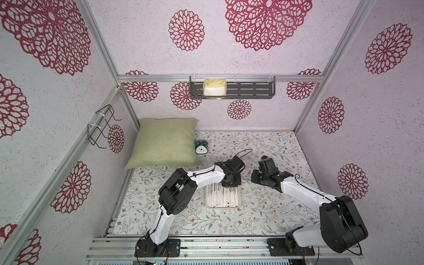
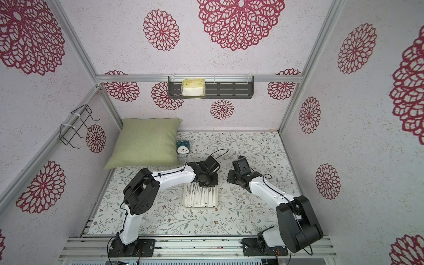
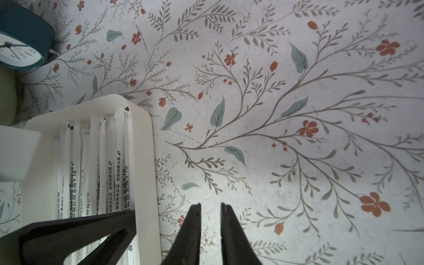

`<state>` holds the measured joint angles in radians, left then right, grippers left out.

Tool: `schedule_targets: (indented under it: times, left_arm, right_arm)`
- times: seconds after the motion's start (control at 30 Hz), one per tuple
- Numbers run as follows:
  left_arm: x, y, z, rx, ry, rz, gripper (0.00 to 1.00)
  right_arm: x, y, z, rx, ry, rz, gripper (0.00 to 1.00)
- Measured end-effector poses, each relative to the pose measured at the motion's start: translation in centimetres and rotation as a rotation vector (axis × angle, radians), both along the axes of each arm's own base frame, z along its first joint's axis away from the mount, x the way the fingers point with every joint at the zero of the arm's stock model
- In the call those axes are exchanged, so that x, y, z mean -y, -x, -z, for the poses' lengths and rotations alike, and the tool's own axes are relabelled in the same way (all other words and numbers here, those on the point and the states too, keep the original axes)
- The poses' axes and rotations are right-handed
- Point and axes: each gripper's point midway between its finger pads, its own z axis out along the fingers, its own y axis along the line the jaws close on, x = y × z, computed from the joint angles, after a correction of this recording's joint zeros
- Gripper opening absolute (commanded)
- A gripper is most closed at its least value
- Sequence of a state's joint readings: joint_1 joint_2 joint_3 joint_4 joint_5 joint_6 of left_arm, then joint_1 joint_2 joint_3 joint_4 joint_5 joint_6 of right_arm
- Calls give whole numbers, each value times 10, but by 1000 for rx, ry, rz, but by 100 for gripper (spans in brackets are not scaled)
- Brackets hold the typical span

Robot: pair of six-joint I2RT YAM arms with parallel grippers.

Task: Put the straws into the storage box
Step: Place the straw in the storage box.

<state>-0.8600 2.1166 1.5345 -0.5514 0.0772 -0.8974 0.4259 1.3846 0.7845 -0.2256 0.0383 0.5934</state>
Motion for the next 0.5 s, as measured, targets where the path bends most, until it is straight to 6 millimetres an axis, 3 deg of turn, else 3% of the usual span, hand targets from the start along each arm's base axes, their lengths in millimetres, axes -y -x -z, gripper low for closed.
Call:
schedule_targets:
  times: [0.13,0.33,0.43,0.5]
  left_arm:
    - [-3,1,7,-12,-17,1,23]
    - [-7,-5,0,-3,-10,-11,31]
    - [-8,-6,-22,31,13,-9,35]
    - [-14,-5,-49,83,38,1,38]
  right_arm:
    - [0,0,0,1,-1,-1,23]
    - [-2,0,-1,2,-10,-6,23]
    - [-2,-1,-1,3,-12,-7,22]
    - [-2,-1,-1,4,-13,-7,22]
